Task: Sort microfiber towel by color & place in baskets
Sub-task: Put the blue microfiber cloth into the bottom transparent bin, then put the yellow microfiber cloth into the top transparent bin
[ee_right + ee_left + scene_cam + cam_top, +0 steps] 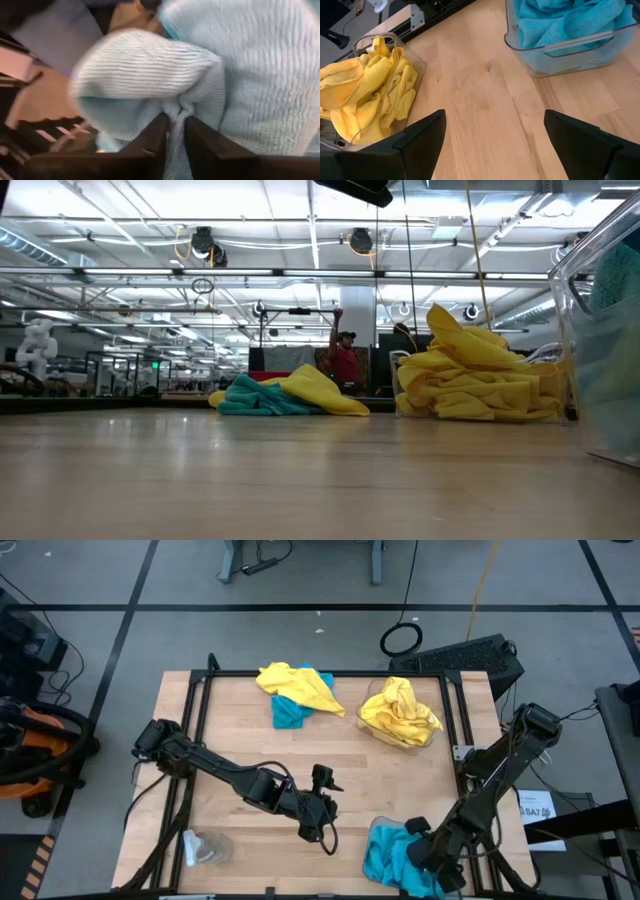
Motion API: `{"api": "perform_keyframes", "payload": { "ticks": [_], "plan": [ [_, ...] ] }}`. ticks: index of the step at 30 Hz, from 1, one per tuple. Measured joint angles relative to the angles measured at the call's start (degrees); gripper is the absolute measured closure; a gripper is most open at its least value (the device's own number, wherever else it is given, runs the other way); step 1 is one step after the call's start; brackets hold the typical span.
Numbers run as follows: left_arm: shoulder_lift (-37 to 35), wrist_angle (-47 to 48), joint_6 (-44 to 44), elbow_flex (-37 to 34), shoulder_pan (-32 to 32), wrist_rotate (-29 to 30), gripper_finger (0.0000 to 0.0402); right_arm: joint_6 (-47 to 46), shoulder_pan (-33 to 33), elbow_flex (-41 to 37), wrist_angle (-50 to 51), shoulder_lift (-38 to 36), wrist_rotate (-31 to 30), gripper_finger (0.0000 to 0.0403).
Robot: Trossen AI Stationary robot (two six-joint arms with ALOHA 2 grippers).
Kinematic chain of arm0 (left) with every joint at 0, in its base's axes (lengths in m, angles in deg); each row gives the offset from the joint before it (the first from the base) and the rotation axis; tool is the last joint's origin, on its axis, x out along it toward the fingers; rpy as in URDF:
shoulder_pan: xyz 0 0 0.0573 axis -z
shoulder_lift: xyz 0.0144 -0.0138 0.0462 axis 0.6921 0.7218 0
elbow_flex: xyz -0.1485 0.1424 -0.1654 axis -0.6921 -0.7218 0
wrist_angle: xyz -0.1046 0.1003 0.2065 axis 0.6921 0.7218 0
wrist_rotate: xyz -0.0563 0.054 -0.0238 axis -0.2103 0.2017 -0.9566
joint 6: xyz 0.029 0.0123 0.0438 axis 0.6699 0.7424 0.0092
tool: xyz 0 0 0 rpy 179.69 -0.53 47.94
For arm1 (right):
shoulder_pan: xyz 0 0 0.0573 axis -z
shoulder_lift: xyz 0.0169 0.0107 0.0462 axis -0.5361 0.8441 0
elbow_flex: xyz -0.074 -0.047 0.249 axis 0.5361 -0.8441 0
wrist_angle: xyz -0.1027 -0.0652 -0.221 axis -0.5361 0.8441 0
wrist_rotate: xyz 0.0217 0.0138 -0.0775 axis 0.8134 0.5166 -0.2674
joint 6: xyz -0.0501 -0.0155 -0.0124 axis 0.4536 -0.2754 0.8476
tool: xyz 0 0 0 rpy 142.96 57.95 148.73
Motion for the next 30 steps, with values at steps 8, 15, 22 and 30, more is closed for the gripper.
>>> {"api": "perform_keyframes", "payload": {
  "ticks": [8,15,22,30],
  "plan": [
    [0.0,0.1,0.0,0.0,0.0,0.0,0.0059,-2.1,0.0,1.9,4.1,-7.6,-3.4,0.0275],
    [0.0,1.8,0.0,0.0,0.0,0.0,0.0059,-2.6,0.0,1.9,5.3,-13.9,-6.3,0.0242],
    [0.0,5.8,0.0,0.0,0.0,2.6,0.0059,0.8,0.0,1.9,5.3,-19.1,-14.0,0.0236],
    [-1.9,18.8,-4.3,0.0,-0.4,7.0,0.0059,10.5,0.0,1.9,5.0,-22.0,-26.5,0.0236]
  ]
}}
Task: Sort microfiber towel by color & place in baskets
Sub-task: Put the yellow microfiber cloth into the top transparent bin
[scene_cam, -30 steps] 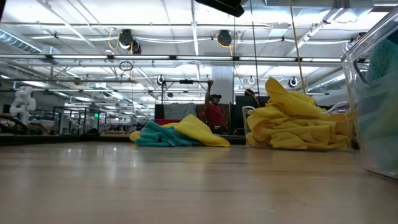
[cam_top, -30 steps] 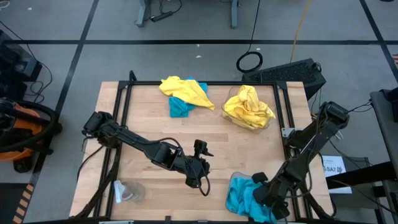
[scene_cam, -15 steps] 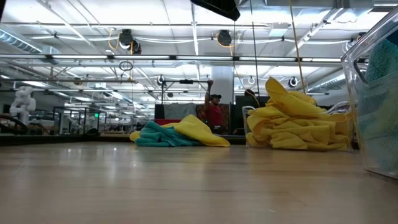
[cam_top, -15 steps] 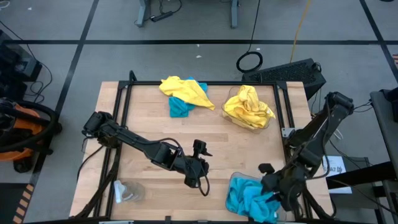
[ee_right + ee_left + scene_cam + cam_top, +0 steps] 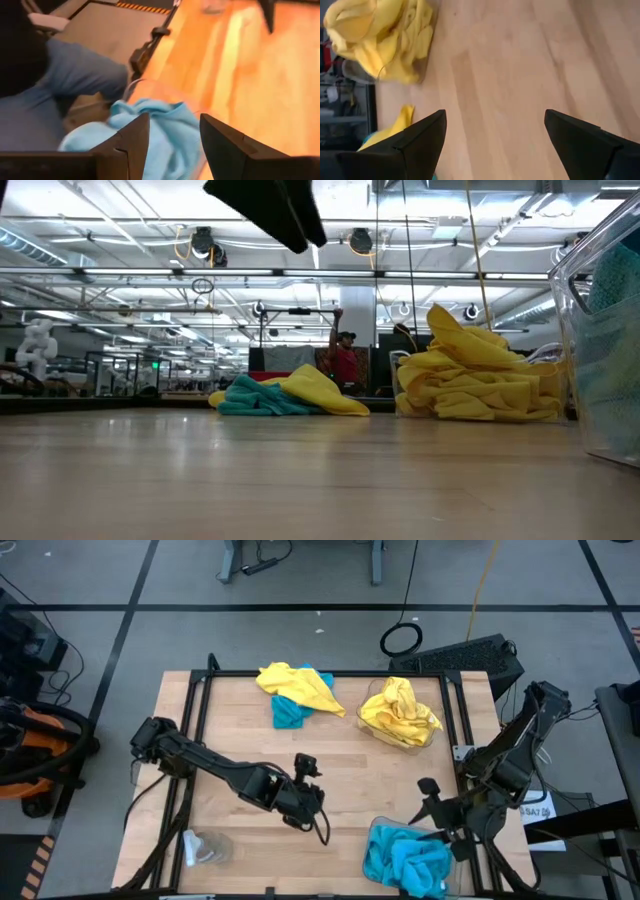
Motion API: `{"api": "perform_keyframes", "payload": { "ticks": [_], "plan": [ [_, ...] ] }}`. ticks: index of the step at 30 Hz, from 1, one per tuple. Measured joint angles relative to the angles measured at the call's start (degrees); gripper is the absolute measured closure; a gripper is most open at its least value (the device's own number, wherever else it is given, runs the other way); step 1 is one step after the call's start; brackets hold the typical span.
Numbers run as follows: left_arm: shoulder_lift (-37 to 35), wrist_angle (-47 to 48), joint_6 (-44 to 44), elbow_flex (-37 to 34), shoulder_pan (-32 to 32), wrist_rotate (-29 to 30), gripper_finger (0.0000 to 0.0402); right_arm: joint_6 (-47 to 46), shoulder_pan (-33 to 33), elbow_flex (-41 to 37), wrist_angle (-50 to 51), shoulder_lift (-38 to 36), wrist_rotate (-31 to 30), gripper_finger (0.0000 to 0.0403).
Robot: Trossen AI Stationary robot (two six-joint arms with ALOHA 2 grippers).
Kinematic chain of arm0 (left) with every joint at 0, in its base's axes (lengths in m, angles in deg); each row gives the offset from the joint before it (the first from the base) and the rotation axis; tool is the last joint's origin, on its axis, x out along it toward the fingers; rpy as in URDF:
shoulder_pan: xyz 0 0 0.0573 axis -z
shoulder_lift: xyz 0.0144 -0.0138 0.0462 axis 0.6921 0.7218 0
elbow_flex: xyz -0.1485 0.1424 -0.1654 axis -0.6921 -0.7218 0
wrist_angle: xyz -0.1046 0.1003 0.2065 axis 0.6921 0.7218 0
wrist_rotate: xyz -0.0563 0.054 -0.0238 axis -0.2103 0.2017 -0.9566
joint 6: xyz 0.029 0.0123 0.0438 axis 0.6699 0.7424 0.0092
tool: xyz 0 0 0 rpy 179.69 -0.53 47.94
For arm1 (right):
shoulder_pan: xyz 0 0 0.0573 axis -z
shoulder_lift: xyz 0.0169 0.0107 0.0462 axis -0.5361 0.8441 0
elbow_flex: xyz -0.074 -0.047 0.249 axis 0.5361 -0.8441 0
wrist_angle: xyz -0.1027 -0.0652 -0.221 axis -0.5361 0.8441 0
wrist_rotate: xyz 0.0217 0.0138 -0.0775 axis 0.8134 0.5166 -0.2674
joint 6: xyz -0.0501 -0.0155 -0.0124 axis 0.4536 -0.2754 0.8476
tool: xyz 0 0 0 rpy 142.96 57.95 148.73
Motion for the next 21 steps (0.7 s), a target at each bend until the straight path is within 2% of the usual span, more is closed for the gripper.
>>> {"api": "perform_keyframes", "payload": {
  "ticks": [8,10,21],
  "plan": [
    [-1.4,15.2,-7.3,0.0,-0.5,3.3,0.0059,5.8,1.1,0.0,-0.1,-0.1,-9.0,0.0236],
    [-1.7,16.4,-8.0,0.0,-1.0,4.3,0.0059,6.9,1.8,0.0,0.0,-0.1,-11.0,0.0236],
    [-5.2,19.4,-7.6,0.0,-4.8,5.8,0.0059,8.8,5.2,0.0,0.0,-0.1,-11.3,0.0236]
  ]
}}
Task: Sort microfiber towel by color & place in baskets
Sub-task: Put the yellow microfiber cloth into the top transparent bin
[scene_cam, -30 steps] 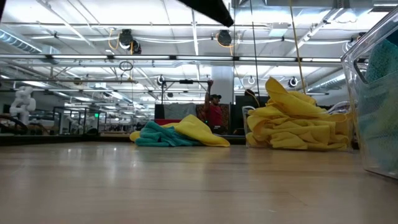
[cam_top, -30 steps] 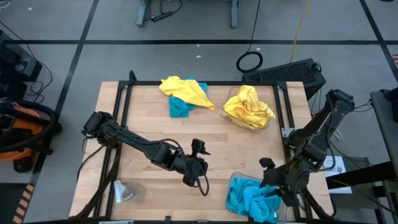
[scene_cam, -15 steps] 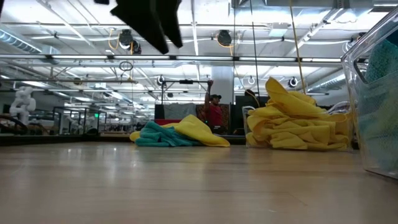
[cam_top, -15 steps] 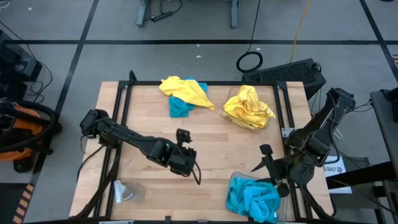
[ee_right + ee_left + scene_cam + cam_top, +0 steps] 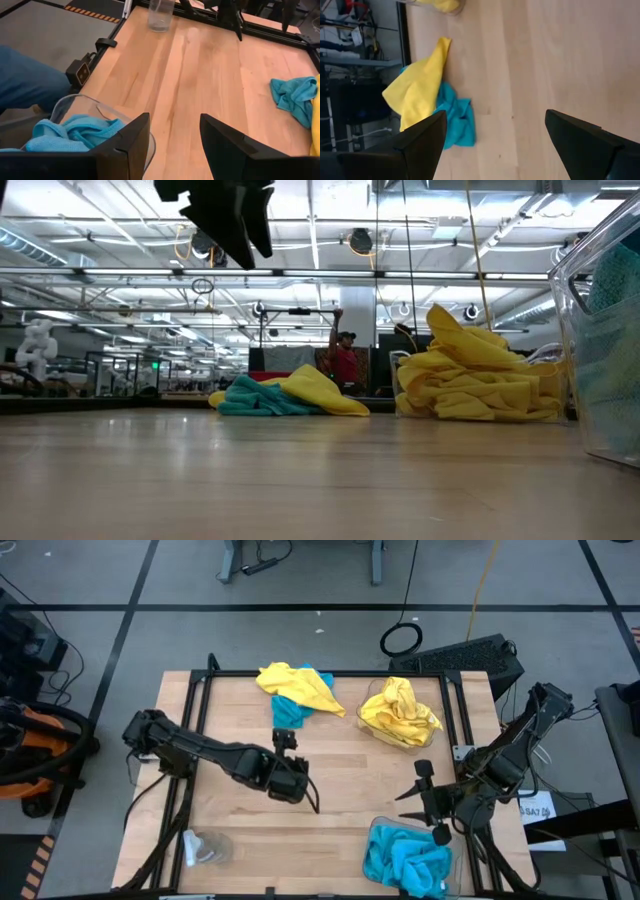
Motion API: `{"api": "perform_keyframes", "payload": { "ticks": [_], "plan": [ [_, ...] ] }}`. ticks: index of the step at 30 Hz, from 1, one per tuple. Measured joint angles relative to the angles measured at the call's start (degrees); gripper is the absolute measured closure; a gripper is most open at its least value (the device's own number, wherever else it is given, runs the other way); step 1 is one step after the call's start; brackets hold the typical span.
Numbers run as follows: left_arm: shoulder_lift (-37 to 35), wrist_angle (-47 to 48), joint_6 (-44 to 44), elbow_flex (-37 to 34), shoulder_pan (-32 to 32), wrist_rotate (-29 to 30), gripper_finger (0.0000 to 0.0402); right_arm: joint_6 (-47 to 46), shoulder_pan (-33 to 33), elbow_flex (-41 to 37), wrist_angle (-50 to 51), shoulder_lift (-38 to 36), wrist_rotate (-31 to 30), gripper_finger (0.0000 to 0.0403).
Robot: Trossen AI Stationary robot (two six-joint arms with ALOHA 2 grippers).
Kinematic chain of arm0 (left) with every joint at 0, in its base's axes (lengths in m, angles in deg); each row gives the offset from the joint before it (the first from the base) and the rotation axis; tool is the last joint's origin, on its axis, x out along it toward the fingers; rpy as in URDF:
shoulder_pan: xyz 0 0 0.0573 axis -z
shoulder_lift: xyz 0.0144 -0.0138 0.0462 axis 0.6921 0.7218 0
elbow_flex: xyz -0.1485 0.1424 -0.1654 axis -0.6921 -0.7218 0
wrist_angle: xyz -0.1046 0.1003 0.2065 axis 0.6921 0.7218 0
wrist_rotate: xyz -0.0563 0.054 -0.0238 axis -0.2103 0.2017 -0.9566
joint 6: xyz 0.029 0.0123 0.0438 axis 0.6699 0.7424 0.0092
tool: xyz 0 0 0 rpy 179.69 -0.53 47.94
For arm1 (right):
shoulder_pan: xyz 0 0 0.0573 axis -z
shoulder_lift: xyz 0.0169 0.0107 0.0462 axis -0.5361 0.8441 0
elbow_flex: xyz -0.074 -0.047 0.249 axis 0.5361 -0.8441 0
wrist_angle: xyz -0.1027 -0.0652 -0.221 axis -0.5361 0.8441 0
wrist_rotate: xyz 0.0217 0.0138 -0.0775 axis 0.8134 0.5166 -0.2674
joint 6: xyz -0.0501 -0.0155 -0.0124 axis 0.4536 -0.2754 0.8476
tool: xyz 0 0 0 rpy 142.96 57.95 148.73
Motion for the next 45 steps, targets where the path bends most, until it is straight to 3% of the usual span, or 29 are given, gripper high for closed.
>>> {"api": "perform_keyframes", "payload": {
  "ticks": [9,24,35,45],
  "plan": [
    [-2.3,-1.5,2.9,-1.4,-5.0,-0.1,0.0059,-0.1,0.1,0.0,0.0,0.0,0.1,0.0236],
    [-20.6,-24.7,6.0,-24.8,-16.4,-7.4,0.0059,-0.1,0.4,0.0,-0.3,0.0,0.0,0.0236],
    [-21.2,-40.1,7.5,-37.2,-25.2,-12.8,0.0059,2.5,4.3,0.0,-2.3,0.3,0.0,0.0236],
    [-20.7,-54.7,6.0,-41.2,-35.3,-12.8,0.0059,4.8,9.8,0.0,-3.7,0.6,0.2,0.0236]
  ]
}}
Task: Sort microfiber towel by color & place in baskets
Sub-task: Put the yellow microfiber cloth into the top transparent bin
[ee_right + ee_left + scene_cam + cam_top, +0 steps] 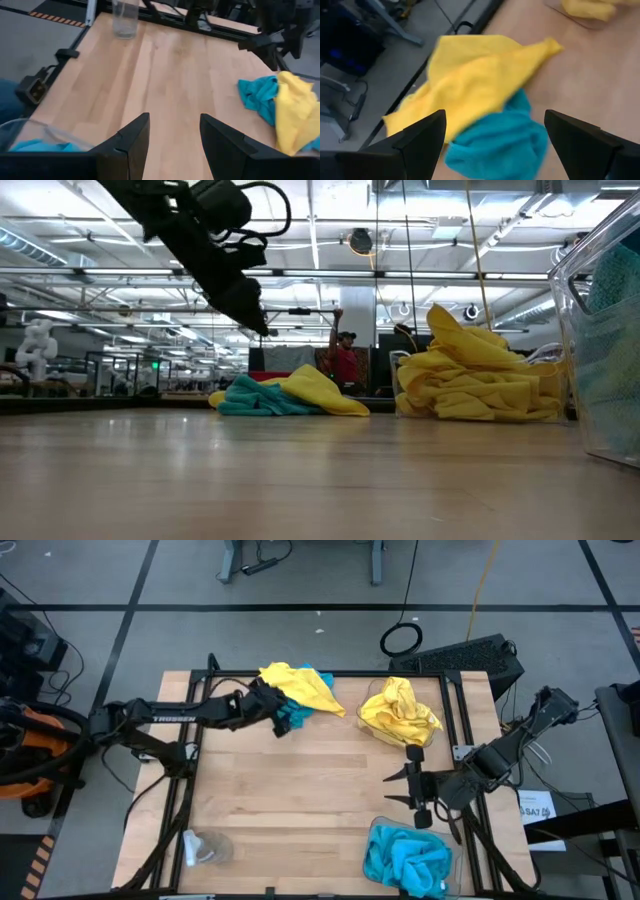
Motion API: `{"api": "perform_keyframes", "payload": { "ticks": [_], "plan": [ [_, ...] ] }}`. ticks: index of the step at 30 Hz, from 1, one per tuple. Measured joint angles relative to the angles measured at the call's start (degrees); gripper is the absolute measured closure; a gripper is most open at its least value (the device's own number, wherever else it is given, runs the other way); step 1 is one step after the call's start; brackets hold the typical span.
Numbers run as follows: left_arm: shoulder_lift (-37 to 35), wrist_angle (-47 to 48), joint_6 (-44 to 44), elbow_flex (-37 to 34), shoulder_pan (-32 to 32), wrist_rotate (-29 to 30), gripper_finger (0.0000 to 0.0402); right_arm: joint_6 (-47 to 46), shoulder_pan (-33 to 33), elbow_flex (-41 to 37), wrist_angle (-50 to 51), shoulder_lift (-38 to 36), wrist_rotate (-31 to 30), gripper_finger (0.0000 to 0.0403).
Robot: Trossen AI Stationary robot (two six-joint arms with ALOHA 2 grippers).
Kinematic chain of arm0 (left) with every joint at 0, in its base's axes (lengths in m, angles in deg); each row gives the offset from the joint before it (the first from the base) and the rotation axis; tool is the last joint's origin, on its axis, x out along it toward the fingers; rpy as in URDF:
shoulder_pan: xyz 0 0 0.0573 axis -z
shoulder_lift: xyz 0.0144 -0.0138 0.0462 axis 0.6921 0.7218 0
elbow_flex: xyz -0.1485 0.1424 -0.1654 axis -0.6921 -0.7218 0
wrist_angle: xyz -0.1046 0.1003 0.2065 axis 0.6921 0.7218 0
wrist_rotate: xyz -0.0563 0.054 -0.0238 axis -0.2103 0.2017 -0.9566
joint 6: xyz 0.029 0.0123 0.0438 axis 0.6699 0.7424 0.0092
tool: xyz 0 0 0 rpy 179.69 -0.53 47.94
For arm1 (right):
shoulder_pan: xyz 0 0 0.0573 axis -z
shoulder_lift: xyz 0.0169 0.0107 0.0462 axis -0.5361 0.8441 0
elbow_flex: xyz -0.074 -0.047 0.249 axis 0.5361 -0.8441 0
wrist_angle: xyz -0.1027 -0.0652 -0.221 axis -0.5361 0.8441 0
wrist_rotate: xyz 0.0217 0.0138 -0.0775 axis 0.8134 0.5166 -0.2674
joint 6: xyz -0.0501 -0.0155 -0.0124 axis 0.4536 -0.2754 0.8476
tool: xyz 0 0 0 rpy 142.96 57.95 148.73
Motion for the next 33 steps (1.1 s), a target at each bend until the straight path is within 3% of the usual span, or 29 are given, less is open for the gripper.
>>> {"api": "perform_keyframes", "payload": {
  "ticks": [6,12,28,33],
  "plan": [
    [3.3,-6.5,-1.5,-0.1,-4.2,0.0,0.0059,3.5,3.1,0.0,-2.8,0.2,0.0,0.0236],
    [10.3,-11.4,-3.8,1.2,-7.4,-3.6,0.0059,4.4,5.3,0.0,-4.1,1.4,0.3,0.0236],
    [24.5,-3.5,-9.1,13.3,-11.2,-7.1,0.0060,3.6,5.6,0.0,-4.6,6.6,1.9,0.0236],
    [27.8,-2.8,-9.3,14.4,-12.2,-8.2,0.0084,3.1,5.6,0.0,-4.6,6.6,1.9,0.0236]
  ]
}}
